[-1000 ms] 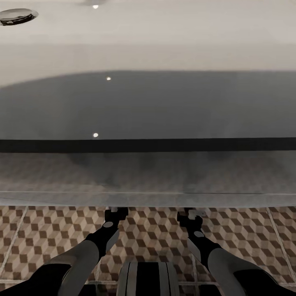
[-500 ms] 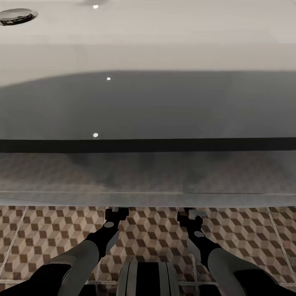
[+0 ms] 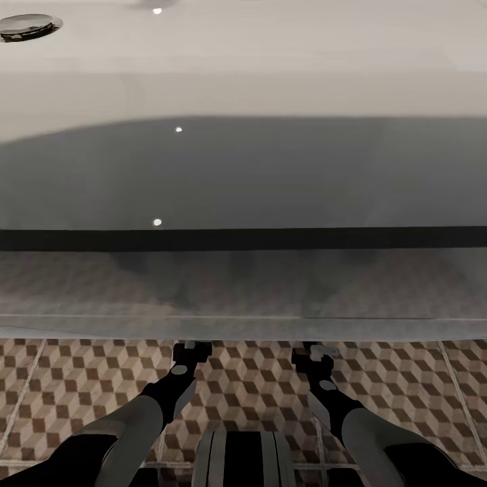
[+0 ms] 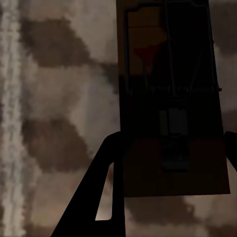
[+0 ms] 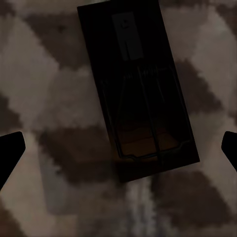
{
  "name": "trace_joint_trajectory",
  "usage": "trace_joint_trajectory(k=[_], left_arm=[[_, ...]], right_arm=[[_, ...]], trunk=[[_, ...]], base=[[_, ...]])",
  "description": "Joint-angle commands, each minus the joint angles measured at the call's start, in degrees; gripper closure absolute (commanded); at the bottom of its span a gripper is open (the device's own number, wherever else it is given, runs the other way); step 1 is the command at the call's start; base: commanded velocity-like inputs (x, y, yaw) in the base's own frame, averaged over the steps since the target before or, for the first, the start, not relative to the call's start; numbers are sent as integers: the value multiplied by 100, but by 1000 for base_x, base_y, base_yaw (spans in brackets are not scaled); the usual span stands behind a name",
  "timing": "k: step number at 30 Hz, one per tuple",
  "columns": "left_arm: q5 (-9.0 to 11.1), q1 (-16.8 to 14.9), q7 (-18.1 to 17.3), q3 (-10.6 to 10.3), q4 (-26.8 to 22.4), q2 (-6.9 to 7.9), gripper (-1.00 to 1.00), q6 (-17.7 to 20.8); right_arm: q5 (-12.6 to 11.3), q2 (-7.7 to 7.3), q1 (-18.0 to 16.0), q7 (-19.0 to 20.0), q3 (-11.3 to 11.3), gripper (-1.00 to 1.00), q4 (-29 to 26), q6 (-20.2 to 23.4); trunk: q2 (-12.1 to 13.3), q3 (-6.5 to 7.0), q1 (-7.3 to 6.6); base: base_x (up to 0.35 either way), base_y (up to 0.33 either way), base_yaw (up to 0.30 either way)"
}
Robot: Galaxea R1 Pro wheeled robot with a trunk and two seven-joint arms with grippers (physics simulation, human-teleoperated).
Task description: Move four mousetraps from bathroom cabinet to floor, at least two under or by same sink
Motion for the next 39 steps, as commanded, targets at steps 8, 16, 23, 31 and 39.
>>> trace_joint_trajectory(k=[8,16,23,31,39], left_arm=[[-70,-2,45,7,12,3,100,-322],[-63,-4,45,4,20,23,100,-545],[-60,0,45,9,68,27,100,-576],[-53,-3,41,10,127,45,100,-539],[-45,-6,37,17,242,68,100,-426]], right_arm=[[-47,0,-3,-17,30,-100,3,-27],[-47,8,-3,-16,30,-100,2,-72],[-39,9,-3,-16,30,-100,2,-84],[-45,9,-3,-16,30,-100,2,-85],[-46,7,-3,-16,30,-100,2,-85]], trunk=[[-1,-3,-1],[-1,-3,-1],[-1,-3,-1],[-1,-3,-1],[-1,-3,-1]], base=[[0,0,0],[0,0,0],[0,0,0],[0,0,0],[0,0,0]])
